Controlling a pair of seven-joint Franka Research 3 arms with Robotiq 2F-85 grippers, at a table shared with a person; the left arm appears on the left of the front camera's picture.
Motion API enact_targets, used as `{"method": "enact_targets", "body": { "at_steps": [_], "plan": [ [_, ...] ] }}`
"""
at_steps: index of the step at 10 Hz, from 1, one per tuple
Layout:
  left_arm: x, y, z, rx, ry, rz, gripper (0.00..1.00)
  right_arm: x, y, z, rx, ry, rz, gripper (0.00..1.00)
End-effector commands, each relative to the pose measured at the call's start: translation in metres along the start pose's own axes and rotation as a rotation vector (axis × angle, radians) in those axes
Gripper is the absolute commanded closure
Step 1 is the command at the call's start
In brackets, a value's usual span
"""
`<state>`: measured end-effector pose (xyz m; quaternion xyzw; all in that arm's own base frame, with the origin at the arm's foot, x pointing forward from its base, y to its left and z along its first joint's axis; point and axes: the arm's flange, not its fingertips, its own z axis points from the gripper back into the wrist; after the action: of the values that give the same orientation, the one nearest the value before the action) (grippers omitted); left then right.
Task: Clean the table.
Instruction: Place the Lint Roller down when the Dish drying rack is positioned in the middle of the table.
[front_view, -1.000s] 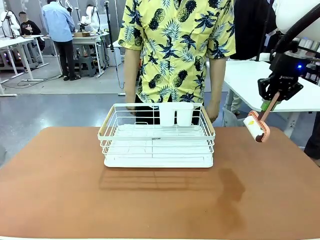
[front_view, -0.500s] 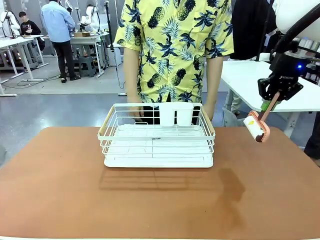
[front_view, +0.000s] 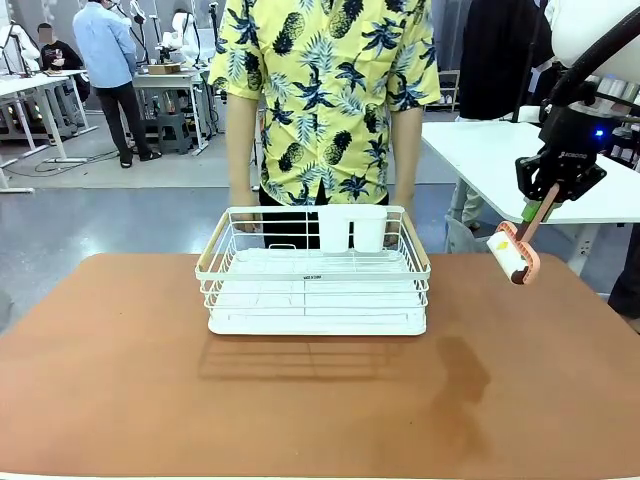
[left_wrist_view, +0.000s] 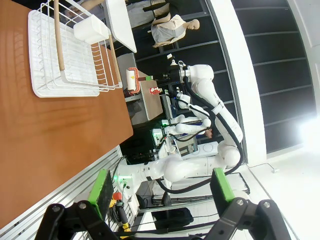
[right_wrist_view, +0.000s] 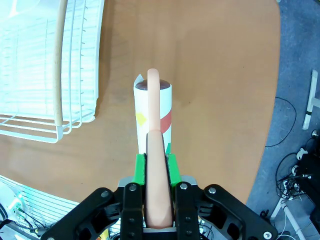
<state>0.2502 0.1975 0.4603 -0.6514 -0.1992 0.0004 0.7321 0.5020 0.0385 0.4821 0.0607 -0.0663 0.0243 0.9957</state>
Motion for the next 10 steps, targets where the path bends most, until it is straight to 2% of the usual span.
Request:
{"method": "enact_targets", "body": {
  "at_steps": [1,2,3,6,7,8,9,10],
  "plan": [
    [-0.001,-0.002,0.002,-0.019,-0.001,-0.010,0.00,0.000,0.000,0.000,0.000,0.000,0.000,0.79],
    [-0.001,-0.002,0.002,-0.019,-0.001,-0.010,0.00,0.000,0.002,0.003,0.046,-0.008,-0.059,0.79],
    [-0.001,-0.002,0.002,-0.019,-0.001,-0.010,0.00,-0.006,0.004,0.006,0.058,-0.051,-0.202,0.79],
    [-0.001,-0.002,0.002,-0.019,-0.001,-0.010,0.00,-0.021,0.019,0.002,-0.019,-0.050,-0.674,0.79],
    [-0.001,-0.002,0.002,-0.019,-0.001,-0.010,0.00,-0.014,0.019,0.000,-0.032,-0.061,-0.845,0.79],
    [-0.001,-0.002,0.002,-0.019,-0.001,-0.010,0.00,-0.009,0.015,-0.003,-0.027,-0.077,-0.953,0.79],
    [-0.001,-0.002,0.002,-0.019,-0.001,-0.010,0.00,-0.004,0.003,-0.003,0.015,-0.098,-1.107,0.79],
    [-0.001,-0.002,0.002,-0.019,-0.001,-0.010,0.00,0.001,-0.007,-0.005,0.041,-0.198,-1.241,0.79]
  ]
}}
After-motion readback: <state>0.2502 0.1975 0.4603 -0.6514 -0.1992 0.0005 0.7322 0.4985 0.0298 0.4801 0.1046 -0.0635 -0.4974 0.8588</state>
